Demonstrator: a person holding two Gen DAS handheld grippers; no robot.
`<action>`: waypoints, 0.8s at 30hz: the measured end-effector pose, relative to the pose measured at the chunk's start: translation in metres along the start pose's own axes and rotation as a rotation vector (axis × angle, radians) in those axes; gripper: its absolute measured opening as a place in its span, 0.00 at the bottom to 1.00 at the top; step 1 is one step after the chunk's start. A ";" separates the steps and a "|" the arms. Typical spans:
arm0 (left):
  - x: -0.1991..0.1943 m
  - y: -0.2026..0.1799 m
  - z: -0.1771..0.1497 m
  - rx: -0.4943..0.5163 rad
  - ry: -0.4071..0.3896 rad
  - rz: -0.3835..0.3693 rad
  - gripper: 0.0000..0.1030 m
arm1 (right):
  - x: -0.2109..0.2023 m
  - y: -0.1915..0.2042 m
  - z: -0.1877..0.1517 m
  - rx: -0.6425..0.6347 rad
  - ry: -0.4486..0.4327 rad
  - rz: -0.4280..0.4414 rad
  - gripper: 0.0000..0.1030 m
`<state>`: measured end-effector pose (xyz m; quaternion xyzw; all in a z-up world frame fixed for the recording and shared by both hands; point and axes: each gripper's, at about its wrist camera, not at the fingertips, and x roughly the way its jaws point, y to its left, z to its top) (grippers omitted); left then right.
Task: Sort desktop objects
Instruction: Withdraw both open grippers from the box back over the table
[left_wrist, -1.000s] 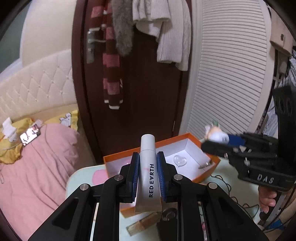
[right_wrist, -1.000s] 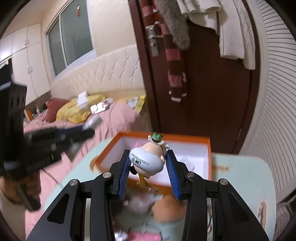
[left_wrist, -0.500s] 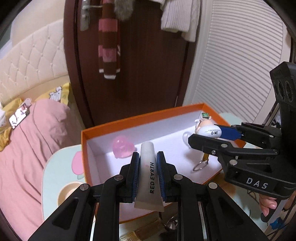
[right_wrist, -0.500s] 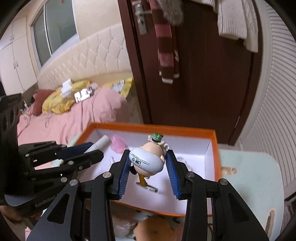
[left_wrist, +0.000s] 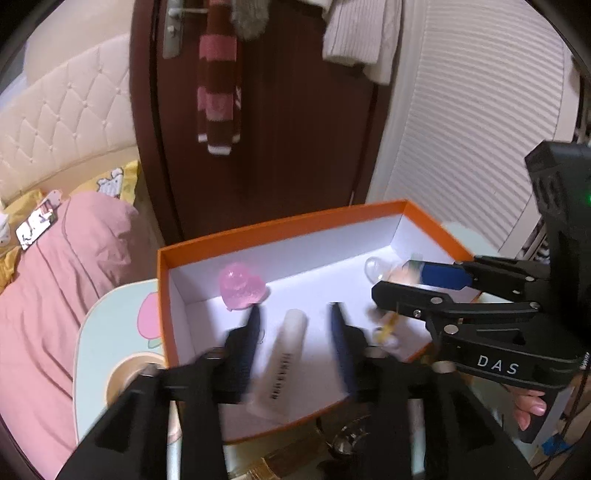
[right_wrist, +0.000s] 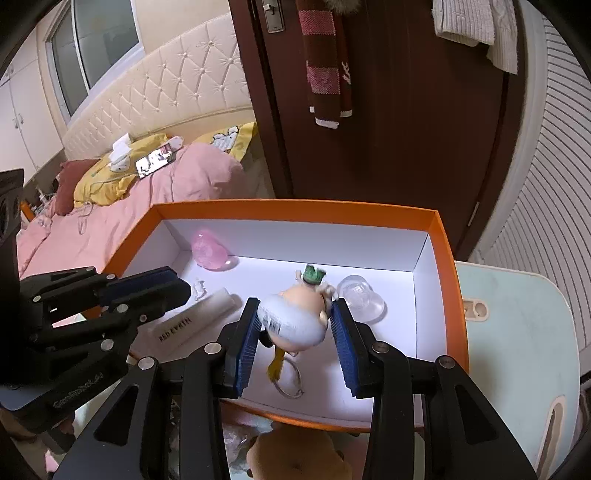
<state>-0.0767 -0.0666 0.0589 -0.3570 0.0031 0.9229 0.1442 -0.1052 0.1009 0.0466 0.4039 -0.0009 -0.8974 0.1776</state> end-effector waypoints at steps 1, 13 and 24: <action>-0.006 0.001 0.000 -0.009 -0.016 -0.005 0.46 | -0.003 -0.001 0.000 0.003 -0.008 0.005 0.46; -0.085 0.022 -0.031 -0.107 -0.067 0.104 0.63 | -0.086 -0.023 -0.003 0.058 -0.229 0.020 0.60; -0.084 -0.027 -0.117 -0.125 0.104 0.106 0.70 | -0.093 0.006 -0.079 -0.036 0.012 0.016 0.60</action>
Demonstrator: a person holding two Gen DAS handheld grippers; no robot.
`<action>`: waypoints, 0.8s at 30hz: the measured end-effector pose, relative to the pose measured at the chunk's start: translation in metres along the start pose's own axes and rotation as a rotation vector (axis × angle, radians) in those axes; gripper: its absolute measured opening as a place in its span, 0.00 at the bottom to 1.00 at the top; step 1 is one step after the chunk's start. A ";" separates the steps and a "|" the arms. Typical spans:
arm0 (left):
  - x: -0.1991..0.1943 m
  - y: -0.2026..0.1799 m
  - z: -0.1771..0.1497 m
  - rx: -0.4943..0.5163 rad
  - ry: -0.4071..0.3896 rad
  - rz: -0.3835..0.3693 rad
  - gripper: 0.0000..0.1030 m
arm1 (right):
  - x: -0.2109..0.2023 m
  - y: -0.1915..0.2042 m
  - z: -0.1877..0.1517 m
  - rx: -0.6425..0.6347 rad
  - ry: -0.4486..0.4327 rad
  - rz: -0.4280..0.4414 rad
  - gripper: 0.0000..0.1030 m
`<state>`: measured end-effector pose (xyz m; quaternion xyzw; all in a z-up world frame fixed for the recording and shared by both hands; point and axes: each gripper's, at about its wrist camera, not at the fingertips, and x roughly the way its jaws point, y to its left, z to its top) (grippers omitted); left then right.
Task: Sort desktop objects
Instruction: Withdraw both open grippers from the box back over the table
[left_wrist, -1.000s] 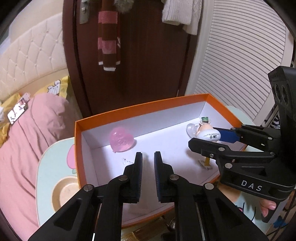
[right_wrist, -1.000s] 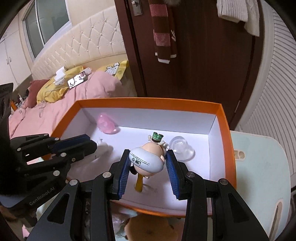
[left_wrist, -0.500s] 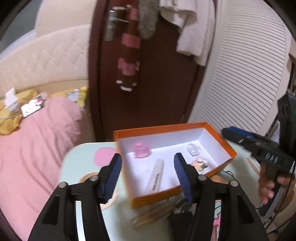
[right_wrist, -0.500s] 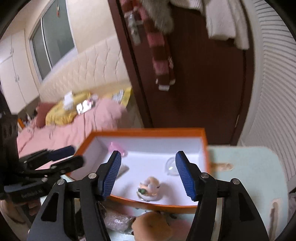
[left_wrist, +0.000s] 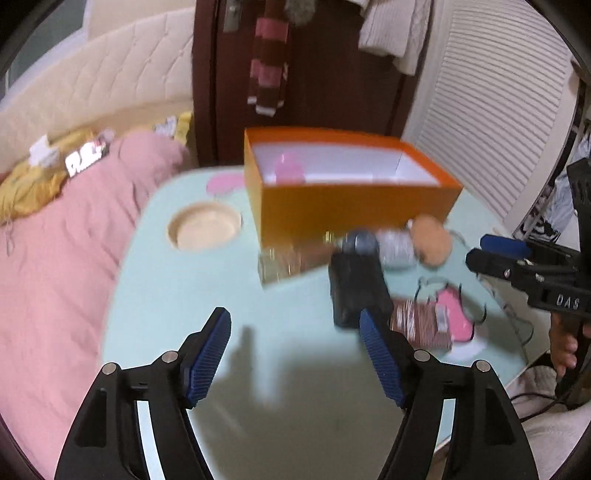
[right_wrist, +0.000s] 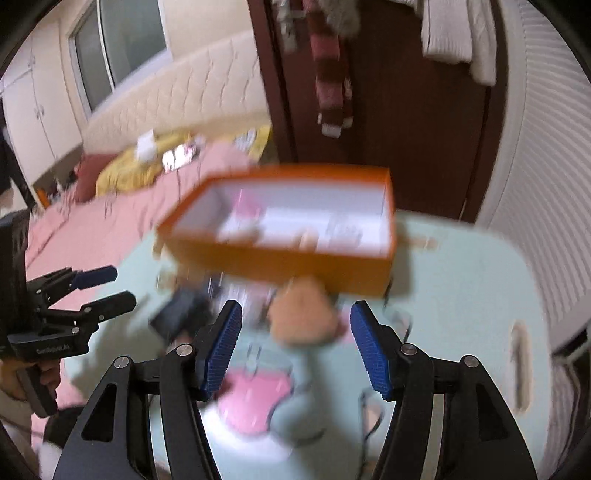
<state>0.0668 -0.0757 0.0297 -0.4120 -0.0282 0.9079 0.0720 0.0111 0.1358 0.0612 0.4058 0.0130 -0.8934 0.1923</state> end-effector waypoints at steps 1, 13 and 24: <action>0.004 -0.001 -0.004 -0.003 0.007 0.011 0.70 | 0.003 0.002 -0.007 0.003 0.022 -0.001 0.60; 0.022 -0.009 -0.027 0.005 -0.033 0.150 1.00 | 0.029 0.009 -0.040 -0.003 0.050 -0.184 0.79; 0.021 -0.013 -0.031 0.008 -0.053 0.155 1.00 | 0.035 0.010 -0.041 -0.010 0.062 -0.168 0.96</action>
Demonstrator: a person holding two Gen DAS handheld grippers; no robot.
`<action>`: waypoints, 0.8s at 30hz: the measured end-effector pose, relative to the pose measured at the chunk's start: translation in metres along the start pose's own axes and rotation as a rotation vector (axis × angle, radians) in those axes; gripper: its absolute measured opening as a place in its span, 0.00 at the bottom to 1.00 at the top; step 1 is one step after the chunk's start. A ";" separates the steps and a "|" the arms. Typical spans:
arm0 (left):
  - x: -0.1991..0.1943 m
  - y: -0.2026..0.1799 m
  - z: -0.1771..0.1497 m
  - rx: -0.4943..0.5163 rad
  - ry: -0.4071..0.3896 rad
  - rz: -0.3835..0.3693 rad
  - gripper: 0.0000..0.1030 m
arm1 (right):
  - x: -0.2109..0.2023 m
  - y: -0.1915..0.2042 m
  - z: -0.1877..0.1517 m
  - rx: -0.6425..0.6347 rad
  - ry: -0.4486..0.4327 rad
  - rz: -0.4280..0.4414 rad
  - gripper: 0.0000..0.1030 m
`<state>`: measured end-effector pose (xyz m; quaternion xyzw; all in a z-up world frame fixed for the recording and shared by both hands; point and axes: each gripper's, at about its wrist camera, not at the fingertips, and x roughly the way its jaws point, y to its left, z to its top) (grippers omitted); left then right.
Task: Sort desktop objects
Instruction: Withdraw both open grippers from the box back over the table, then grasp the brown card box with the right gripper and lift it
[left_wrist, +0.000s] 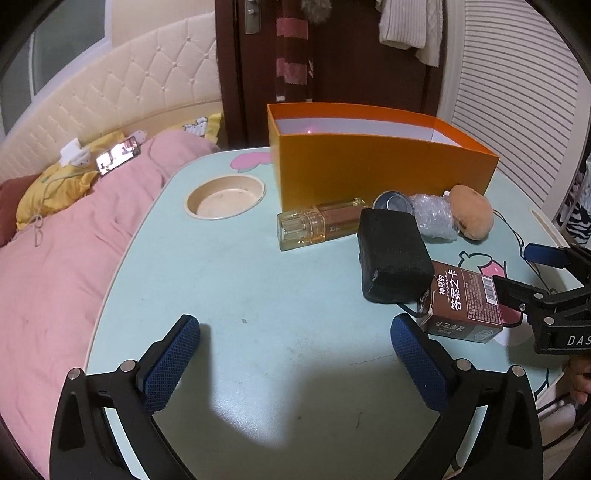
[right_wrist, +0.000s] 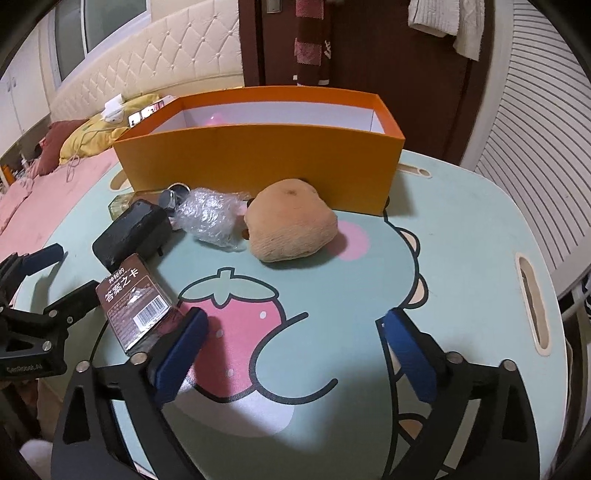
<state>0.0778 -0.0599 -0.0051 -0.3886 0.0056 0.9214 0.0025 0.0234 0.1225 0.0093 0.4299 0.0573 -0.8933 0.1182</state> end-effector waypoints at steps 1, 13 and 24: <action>0.000 0.000 0.000 0.003 -0.001 -0.001 1.00 | 0.001 0.000 -0.001 0.001 0.001 0.000 0.96; -0.002 -0.006 0.000 0.017 -0.008 -0.004 1.00 | 0.000 0.004 -0.003 -0.001 0.006 -0.003 0.99; -0.003 -0.008 -0.001 0.020 -0.007 -0.010 1.00 | -0.018 -0.009 -0.007 0.082 -0.092 0.089 0.86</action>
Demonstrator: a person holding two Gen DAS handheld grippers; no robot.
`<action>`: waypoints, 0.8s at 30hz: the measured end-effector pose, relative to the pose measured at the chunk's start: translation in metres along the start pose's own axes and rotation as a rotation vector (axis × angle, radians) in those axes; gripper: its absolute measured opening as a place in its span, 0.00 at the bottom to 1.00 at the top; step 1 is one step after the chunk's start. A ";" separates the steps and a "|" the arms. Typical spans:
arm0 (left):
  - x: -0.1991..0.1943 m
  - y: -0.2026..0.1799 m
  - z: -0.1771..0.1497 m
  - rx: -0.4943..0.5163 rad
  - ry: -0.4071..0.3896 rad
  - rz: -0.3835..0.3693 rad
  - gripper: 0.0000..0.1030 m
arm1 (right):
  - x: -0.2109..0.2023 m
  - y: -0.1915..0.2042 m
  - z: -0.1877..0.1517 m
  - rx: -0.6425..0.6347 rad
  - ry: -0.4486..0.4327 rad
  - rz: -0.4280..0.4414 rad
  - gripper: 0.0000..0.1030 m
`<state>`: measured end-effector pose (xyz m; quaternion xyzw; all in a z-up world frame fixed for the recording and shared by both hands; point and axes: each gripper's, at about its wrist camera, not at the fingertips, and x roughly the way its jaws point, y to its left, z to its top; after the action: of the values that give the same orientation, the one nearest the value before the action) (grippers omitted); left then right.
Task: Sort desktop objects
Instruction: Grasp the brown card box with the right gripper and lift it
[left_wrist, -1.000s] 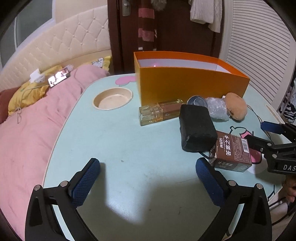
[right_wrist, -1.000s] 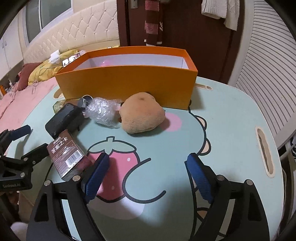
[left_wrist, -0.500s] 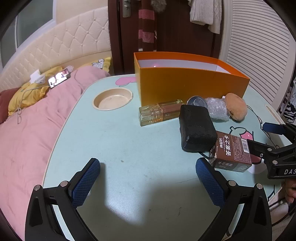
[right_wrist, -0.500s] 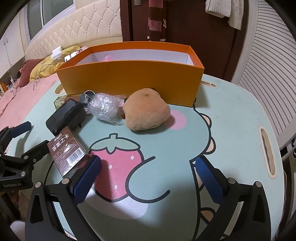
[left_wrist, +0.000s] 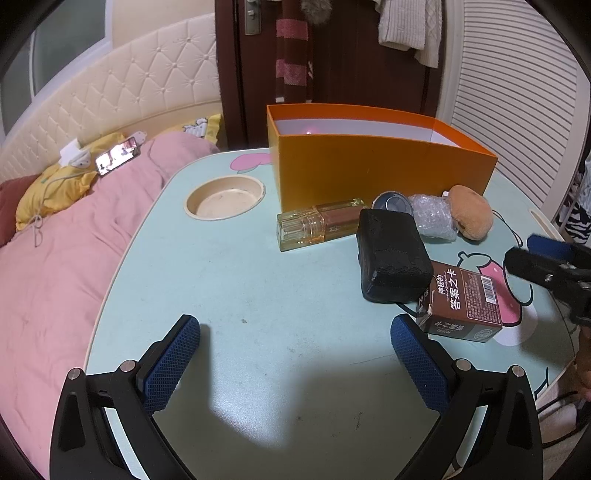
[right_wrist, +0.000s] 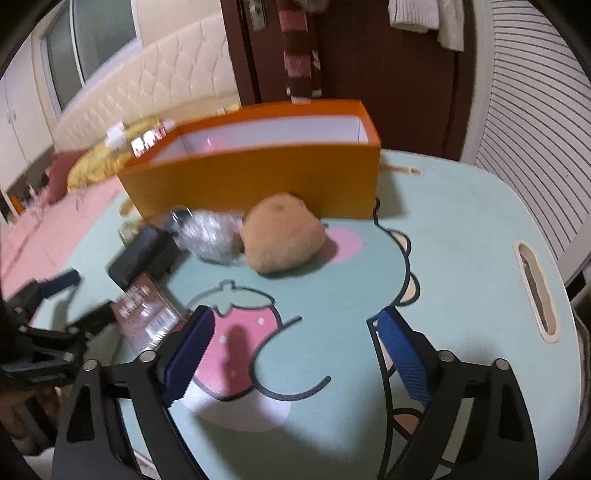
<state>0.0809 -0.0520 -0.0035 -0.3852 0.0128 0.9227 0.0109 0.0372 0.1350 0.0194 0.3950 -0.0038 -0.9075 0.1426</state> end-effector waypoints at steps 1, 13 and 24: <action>0.000 0.000 0.000 0.002 0.001 -0.002 1.00 | -0.003 0.003 0.001 -0.010 -0.016 0.017 0.86; 0.000 -0.007 -0.002 0.010 -0.001 -0.012 0.99 | 0.021 0.064 0.005 -0.237 0.081 0.202 0.70; -0.003 0.011 0.001 0.006 0.003 -0.020 0.99 | 0.028 0.063 0.002 -0.220 0.070 0.175 0.42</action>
<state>0.0817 -0.0633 -0.0006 -0.3867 0.0118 0.9219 0.0213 0.0338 0.0666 0.0081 0.4066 0.0665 -0.8722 0.2637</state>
